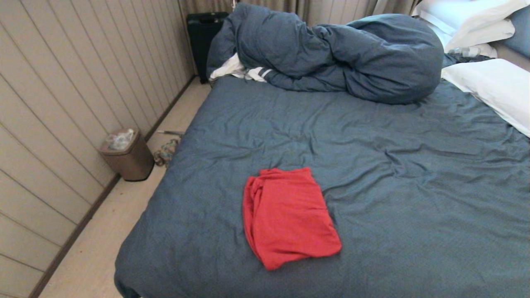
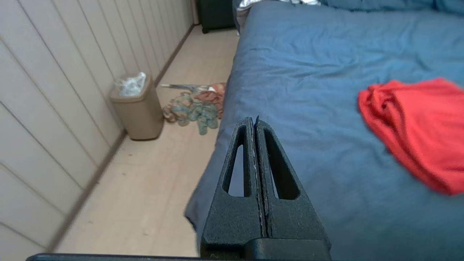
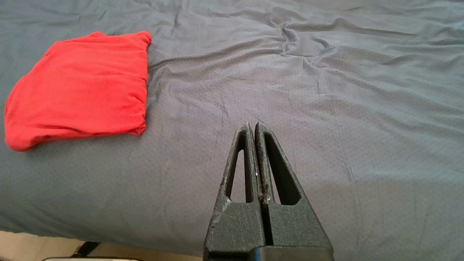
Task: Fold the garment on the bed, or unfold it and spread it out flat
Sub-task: Unford the red T-shirt
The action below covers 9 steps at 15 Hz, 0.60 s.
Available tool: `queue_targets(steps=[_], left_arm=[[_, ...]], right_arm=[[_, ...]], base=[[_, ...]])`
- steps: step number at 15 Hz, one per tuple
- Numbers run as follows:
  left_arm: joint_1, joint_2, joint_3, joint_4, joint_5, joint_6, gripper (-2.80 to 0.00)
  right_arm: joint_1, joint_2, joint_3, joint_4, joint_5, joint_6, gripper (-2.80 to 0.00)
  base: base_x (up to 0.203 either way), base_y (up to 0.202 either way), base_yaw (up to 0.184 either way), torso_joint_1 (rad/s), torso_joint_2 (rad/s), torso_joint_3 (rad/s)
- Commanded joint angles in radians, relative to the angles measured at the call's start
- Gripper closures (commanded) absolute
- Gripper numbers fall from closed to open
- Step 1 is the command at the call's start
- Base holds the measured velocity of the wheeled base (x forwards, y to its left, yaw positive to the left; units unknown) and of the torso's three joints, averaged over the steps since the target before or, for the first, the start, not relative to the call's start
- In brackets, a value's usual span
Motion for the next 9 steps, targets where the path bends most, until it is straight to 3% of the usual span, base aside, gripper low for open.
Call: queue_targets(steps=[1, 9], left_arm=[[0.000, 0.002, 0.040, -0.006, 0.004, -0.016, 0.00], [-0.001, 0.002, 0.040, -0.013, 0.006, -0.028, 0.00]], right_arm=[[0.001, -0.004, 0.001, 0.002, 0.000, -0.001, 0.00], [0.001, -0.004, 0.000, 0.002, 0.000, 0.007, 0.00]], base=[[0.000, 0.000, 0.000, 0.000, 0.00, 0.000], [0.000, 0.000, 0.000, 0.000, 0.00, 0.000]])
